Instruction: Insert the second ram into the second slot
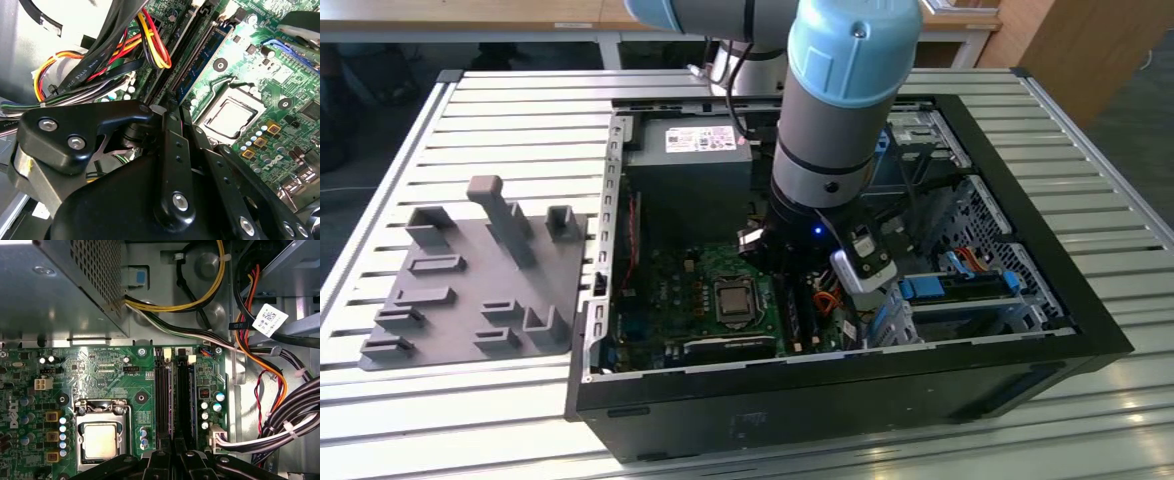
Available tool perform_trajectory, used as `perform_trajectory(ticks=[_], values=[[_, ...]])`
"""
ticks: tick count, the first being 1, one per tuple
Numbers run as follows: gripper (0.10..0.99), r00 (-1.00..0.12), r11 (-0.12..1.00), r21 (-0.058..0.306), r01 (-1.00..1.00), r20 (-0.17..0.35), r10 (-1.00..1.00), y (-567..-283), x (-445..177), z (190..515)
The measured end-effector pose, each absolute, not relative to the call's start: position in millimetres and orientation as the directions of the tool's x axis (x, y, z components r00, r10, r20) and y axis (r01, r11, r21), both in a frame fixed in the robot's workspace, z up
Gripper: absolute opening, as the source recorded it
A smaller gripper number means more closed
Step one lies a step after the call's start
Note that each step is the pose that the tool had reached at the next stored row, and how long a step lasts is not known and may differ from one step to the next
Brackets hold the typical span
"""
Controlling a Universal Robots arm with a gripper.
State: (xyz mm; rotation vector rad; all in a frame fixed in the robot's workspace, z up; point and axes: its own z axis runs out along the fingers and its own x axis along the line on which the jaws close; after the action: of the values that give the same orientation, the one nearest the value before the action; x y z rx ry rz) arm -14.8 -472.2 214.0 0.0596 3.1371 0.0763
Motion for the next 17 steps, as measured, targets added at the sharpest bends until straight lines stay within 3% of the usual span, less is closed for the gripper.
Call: perform_trajectory(ticks=[17], values=[[0.137,-0.999,0.998,0.058,0.032,-0.002,0.032,-472.9,-15.1,213.9]])
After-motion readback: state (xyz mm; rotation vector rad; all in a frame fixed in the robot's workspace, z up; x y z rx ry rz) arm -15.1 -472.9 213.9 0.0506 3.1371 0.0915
